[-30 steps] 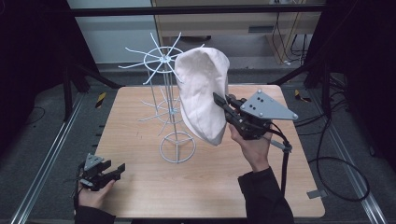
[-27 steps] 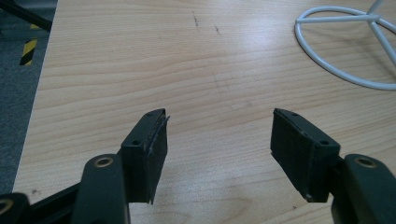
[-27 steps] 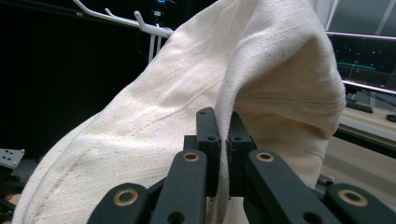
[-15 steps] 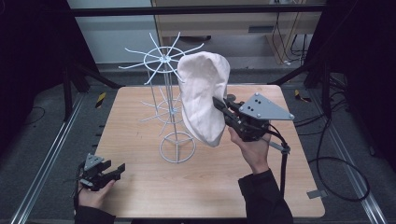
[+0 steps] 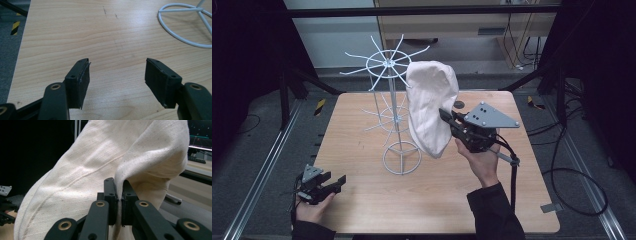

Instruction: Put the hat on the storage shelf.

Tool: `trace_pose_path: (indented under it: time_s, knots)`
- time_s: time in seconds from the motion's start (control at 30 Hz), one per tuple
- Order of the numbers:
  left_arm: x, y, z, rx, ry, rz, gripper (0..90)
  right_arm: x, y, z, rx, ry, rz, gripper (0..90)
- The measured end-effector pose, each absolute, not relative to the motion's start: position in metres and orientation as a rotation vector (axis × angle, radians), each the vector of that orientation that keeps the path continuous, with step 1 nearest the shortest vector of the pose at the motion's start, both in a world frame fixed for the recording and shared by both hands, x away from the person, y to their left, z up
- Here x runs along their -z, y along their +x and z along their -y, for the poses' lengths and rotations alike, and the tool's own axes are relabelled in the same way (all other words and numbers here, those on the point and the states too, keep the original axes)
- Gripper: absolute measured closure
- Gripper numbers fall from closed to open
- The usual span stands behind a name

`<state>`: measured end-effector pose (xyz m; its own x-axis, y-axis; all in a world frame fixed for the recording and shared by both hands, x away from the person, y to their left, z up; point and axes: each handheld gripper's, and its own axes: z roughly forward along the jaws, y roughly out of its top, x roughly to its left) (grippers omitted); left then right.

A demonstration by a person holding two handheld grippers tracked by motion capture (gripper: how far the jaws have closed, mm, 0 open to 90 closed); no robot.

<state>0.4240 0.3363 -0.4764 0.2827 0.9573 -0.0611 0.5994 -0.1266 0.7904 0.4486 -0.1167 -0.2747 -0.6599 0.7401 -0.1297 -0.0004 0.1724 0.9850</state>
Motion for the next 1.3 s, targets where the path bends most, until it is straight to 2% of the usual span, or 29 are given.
trace_pose_path:
  time_s: [0.77, 1.3]
  knots:
    - [0.476, 0.424, -0.336, -0.622, 1.823, -1.405, 36.0, 0.286, 0.457, 0.11, -1.5, 0.762, -1.882, 81.3]
    - [0.476, 0.424, -0.337, -0.621, 1.821, -1.407, 36.1, 0.288, 0.461, 0.107, -1.503, 0.799, -1.889, 70.3]
